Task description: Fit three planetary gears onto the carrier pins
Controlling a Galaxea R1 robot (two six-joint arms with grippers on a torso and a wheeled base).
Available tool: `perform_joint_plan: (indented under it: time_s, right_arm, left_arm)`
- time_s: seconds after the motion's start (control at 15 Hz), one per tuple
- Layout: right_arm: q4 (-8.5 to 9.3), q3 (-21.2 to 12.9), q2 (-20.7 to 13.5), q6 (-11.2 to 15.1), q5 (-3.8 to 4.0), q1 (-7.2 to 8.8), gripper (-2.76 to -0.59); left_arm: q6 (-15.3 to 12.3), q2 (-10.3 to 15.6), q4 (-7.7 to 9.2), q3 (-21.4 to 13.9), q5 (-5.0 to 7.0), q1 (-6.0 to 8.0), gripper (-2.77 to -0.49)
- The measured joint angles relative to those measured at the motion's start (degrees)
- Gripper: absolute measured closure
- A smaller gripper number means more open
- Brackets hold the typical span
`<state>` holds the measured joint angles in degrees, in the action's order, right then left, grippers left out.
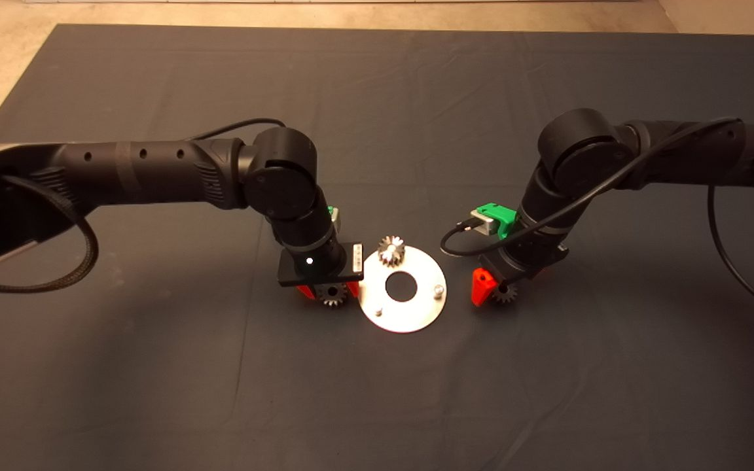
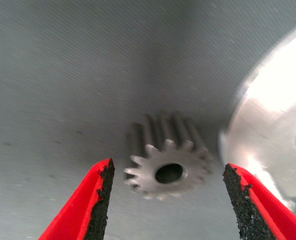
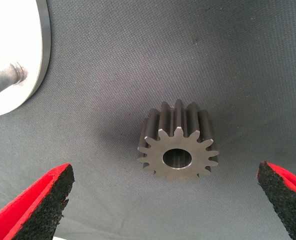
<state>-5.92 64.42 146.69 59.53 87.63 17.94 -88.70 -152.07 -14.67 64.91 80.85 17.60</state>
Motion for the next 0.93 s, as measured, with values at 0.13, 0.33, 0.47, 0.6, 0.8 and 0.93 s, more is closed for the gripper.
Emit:
perform_joint_plan:
  time_s: [0.13,0.33,0.47,0.6,0.8,0.93]
  right_arm:
    - [0.0,-0.02,-0.05,0.0,0.02,0.0,-2.73]
    - [0.0,-0.06,-0.05,0.0,0.0,0.0,-2.73]
    - [0.0,-0.09,-0.18,0.0,0.0,0.0,-2.73]
    - [0.0,-0.11,-0.2,0.0,0.02,0.0,-2.73]
    - [0.0,-0.11,-0.2,0.0,0.02,0.0,-2.73]
    - [0.0,-0.11,-0.2,0.0,0.02,0.0,-2.73]
  left_arm:
    - [0.0,-0.25,-0.38,0.21,0.19,0.0,-1.51]
    - [0.0,-0.66,-1.83,0.24,0.21,0.0,-1.51]
    - [0.0,-0.85,-1.93,0.24,0.21,0.0,-1.41]
    - [0.0,-0.96,-1.96,0.24,0.56,0.0,-1.35]
    - [-0.03,-0.96,-1.97,0.22,0.52,0.0,-1.35]
    - [-0.07,-0.96,-2.0,0.22,0.55,-0.02,-1.35]
